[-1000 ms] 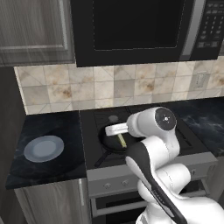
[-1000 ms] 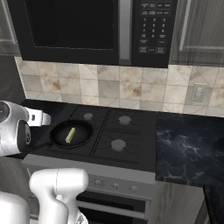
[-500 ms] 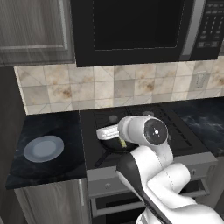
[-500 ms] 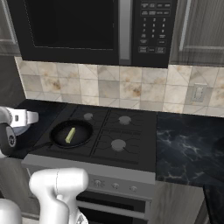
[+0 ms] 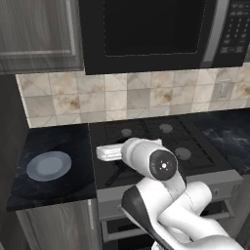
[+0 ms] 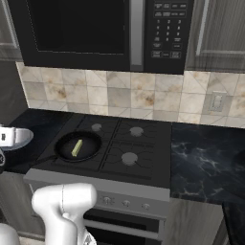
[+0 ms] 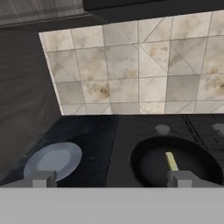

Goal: Pick up the butter stick and place it in the pan. Then turn on the burner for the pan.

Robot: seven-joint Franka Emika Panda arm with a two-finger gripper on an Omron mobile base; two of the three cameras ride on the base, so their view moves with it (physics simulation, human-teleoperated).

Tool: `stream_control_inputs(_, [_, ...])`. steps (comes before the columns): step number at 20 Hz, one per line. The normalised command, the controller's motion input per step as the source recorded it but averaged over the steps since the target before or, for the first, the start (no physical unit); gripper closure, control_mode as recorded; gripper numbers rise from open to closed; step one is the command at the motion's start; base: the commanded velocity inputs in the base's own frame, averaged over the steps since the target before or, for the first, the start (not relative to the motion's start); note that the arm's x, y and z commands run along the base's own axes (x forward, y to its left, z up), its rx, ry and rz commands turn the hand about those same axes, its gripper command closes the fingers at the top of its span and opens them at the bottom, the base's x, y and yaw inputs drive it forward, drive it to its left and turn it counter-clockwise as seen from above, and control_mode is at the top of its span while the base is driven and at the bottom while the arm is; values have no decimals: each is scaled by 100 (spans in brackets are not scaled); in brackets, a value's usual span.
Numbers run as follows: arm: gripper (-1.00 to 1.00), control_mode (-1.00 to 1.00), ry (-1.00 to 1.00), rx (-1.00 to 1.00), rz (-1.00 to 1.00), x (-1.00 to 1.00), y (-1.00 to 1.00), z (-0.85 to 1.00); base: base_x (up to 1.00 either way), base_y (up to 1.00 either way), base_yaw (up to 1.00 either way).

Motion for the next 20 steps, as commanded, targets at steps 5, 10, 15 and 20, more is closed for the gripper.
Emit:
stream_control_inputs(5, [-100,-100,-16,12,0,-2,0,-61,0,0,0])
stream_control_inputs(10, [-100,-100,-17,12,0,-5,0,-65,0,0,0])
stream_control_inputs(15, [-100,-100,-16,13,0,-2,0,-62,0,0,0])
stream_control_inputs(20, [-100,-100,-12,11,0,0,-5,-54,0,0,0])
